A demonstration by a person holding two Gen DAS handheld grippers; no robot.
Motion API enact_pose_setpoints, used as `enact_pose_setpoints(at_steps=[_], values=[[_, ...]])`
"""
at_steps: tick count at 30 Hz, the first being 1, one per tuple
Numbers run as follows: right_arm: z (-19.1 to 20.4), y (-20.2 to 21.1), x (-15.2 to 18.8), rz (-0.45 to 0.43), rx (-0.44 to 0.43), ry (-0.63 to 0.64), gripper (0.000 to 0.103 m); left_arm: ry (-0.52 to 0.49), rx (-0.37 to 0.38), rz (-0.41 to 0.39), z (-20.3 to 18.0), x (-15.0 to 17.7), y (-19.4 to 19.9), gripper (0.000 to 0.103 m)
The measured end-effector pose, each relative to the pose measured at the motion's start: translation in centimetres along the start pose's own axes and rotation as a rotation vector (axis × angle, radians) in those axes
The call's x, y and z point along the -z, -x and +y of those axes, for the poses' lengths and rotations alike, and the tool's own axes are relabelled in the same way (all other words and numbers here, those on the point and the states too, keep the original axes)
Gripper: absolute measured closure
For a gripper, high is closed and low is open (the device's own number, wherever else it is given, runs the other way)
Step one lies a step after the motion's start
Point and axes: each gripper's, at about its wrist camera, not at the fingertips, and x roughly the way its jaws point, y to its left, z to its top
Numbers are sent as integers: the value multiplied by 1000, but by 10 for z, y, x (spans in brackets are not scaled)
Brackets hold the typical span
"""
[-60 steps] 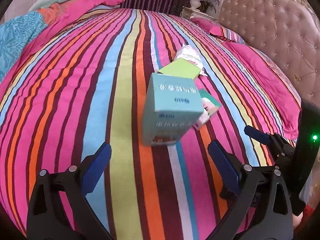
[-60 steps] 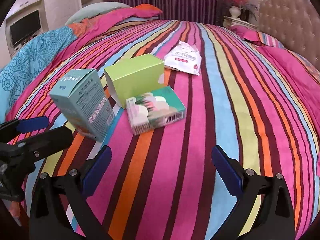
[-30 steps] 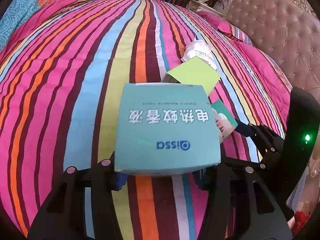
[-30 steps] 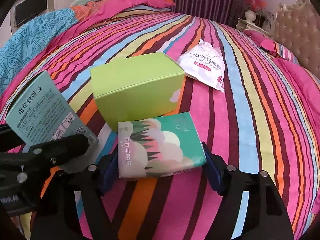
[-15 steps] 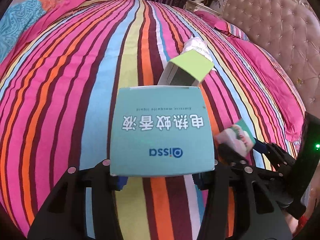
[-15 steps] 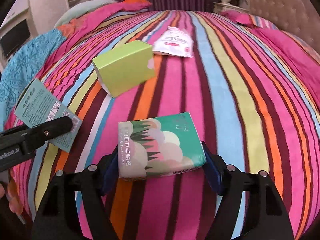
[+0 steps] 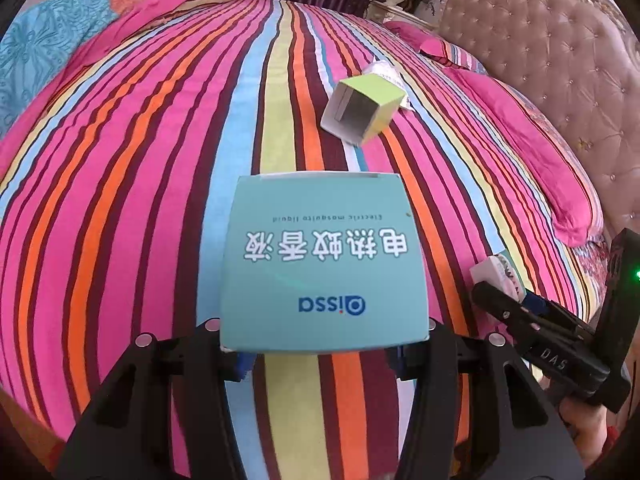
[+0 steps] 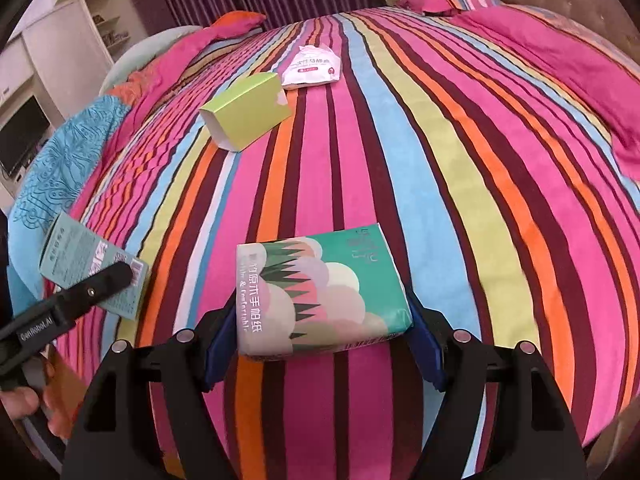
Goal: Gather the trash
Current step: 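Carry the blue Aissa box and green tissue pack over the wastebasket with both tools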
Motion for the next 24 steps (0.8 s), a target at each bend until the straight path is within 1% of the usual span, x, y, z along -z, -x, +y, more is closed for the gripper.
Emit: enact_pose_setpoints(at_steps=[7,13,20,24], values=[[5,21,22,-8,-42,-55,33,-5,6,-8,5,31,25,54],[12,35,43,-3,-66,-50,33,-32,4,-21,7,55,45,54],[20,50,67,4,-74,-30,33,-77,1,-5,6,94,64,54],[24,56,83,24,-93,-26,33,-98,-5,10,9,114,74,54]])
